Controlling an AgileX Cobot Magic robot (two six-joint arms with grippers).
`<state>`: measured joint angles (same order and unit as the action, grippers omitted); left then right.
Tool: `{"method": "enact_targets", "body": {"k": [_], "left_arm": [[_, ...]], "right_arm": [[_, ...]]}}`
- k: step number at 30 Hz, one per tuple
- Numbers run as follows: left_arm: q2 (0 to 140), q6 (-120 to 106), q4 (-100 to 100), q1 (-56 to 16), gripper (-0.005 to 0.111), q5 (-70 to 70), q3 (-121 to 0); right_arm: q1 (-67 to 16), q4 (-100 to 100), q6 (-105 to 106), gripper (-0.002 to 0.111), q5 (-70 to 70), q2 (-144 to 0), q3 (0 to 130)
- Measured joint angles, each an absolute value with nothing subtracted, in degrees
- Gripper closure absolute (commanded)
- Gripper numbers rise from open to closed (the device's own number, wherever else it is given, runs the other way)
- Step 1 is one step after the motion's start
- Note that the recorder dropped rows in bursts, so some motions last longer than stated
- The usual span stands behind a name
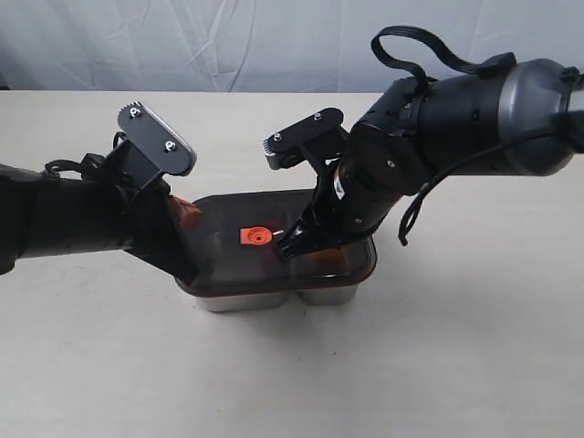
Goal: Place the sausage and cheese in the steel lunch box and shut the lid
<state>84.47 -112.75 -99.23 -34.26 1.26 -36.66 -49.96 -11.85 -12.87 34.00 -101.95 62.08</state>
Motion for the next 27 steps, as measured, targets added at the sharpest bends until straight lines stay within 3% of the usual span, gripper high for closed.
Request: {"method": "enact_targets", "body": {"k": [27], "left_arm": [[81.5, -110.3, -99.6, -34.3, 0.107, -11.2, -27.9]], "right_arm": [[-53.3, -7.4, -13.0, 0.109, 42.3, -98.8, 61.5]]}}
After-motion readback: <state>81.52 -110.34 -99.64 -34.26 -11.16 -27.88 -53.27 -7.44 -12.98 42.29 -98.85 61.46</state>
